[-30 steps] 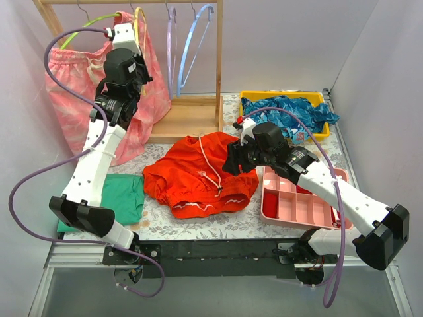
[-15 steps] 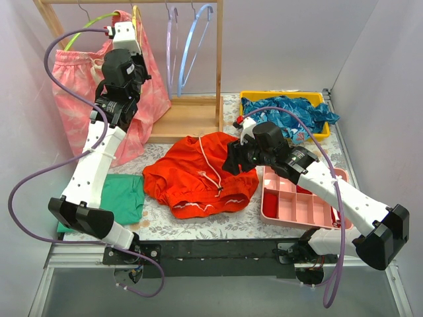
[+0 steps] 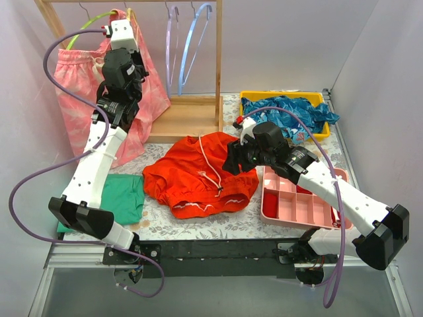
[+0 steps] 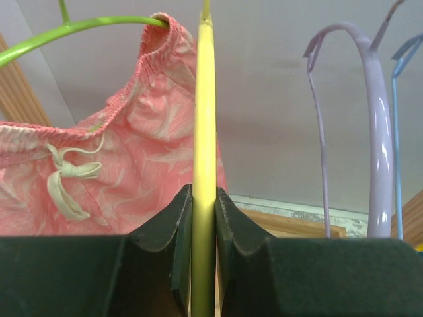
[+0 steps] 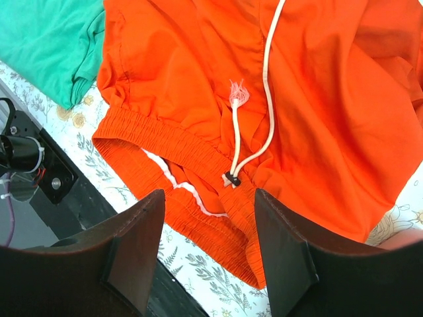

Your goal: Place the shorts on the hanger

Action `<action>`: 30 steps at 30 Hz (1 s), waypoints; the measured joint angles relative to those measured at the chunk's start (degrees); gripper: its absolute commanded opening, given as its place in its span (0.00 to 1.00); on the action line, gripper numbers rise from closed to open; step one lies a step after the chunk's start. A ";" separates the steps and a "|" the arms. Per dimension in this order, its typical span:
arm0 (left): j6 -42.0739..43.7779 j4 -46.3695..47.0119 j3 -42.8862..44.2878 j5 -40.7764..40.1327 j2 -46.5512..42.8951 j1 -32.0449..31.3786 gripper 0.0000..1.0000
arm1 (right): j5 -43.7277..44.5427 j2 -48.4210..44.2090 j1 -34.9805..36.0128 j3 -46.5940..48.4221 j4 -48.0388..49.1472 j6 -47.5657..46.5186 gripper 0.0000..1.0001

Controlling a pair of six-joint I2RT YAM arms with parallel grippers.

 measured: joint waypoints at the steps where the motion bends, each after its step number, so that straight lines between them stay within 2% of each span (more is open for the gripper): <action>1: 0.13 0.52 0.04 -0.59 0.00 -0.02 0.00 | 0.00 0.02 0.00 0.00 -0.02 -0.07 0.64; 8: 1.11 4.70 -0.44 -1.88 -0.44 0.11 0.00 | -0.02 0.52 0.00 0.00 0.00 -0.31 0.65; 12: 1.22 9.46 -5.25 0.59 -2.75 0.22 0.00 | -0.02 1.20 0.00 0.00 0.15 -0.31 0.65; 17: 1.46 20.02 -13.92 5.18 -8.13 0.39 0.00 | 0.00 1.51 0.00 0.09 0.79 -0.44 0.65; 26: 1.22 23.04 -17.29 7.34 -9.81 0.52 0.00 | 1.09 1.49 0.00 0.09 1.09 -0.55 0.65; 30: 0.22 22.71 -20.68 9.66 -14.03 0.50 0.00 | 1.77 1.29 0.00 0.09 1.09 -0.66 0.65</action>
